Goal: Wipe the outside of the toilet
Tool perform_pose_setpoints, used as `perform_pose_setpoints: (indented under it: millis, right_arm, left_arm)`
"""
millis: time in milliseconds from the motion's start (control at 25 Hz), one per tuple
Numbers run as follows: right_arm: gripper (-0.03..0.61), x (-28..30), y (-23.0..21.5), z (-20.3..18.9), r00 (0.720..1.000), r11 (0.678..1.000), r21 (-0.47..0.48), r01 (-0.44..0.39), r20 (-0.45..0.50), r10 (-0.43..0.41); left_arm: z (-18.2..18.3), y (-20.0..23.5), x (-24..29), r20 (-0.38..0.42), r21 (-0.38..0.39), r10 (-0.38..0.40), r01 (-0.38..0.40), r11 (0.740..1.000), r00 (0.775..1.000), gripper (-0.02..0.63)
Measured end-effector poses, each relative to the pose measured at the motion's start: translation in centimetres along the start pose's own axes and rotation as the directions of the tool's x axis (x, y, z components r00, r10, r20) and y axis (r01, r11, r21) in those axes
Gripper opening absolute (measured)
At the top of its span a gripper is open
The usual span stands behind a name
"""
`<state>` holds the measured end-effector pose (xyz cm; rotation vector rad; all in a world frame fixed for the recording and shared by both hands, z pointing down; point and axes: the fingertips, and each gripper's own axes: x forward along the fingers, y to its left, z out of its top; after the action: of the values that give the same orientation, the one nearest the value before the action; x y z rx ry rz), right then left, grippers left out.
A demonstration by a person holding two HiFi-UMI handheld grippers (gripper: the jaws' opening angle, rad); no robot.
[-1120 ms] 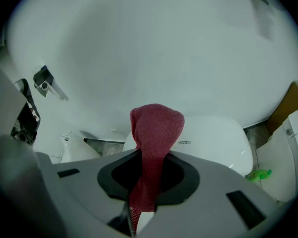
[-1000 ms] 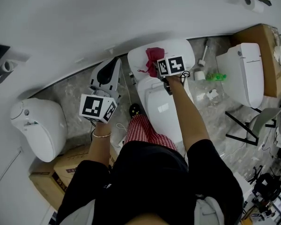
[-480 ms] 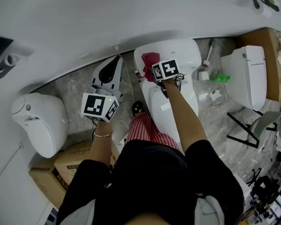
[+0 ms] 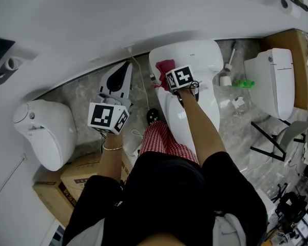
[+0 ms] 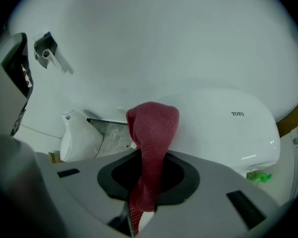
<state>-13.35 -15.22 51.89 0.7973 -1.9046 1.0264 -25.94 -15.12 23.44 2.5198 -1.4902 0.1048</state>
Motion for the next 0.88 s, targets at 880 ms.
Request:
perform_pose_setpoints:
  millis: [880]
  right_arm:
    - [0.086,-6.6,-3.9,0.9,0.997,0.996,0.038,0.075,0.019,-0.076]
  left_arm:
    - [0.0,-3.5,2.3,-0.001,0.009,-0.057,0.057,0.998,0.998,0.003]
